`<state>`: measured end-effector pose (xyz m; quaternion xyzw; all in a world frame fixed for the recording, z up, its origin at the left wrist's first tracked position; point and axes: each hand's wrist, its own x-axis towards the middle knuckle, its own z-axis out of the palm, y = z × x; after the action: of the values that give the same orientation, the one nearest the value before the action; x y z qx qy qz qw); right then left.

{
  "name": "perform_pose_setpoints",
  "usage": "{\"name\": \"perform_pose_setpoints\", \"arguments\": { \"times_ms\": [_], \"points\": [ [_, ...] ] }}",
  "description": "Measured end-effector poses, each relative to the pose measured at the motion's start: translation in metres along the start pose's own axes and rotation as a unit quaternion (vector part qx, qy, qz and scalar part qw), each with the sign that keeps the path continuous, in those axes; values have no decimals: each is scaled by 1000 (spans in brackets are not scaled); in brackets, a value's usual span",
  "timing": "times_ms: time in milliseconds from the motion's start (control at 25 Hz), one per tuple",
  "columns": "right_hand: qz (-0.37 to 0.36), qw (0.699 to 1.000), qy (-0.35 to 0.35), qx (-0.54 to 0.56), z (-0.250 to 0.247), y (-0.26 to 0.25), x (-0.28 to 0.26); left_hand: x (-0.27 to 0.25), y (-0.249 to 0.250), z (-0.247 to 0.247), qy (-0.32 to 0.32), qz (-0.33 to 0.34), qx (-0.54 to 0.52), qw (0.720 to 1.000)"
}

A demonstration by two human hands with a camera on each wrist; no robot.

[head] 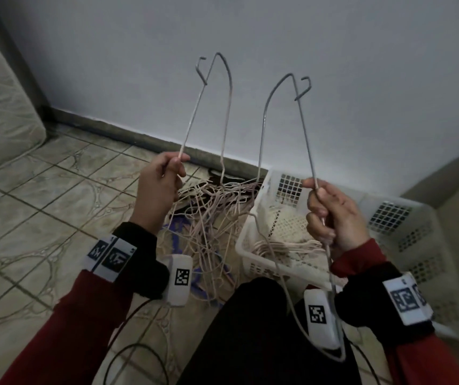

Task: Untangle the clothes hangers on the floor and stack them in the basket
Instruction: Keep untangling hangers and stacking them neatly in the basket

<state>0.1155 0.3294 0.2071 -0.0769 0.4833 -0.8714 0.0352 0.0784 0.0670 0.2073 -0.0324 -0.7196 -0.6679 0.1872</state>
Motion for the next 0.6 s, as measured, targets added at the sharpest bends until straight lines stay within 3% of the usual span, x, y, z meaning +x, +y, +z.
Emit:
{"name": "perform_pose_setpoints", "arguments": {
  "times_ms": [200, 520, 600],
  "points": [
    [-21, 999, 24, -7, -8, 7, -5, -5, -14, 41, -22, -47, -17, 998],
    [-31, 989, 73, -126, -23, 25, -9, -18, -17, 87, -64, -127, -117, 983],
    [-35, 988, 97, -114, -30, 29, -9, -27, -18, 103, -102, -143, -118, 978]
  ]
}}
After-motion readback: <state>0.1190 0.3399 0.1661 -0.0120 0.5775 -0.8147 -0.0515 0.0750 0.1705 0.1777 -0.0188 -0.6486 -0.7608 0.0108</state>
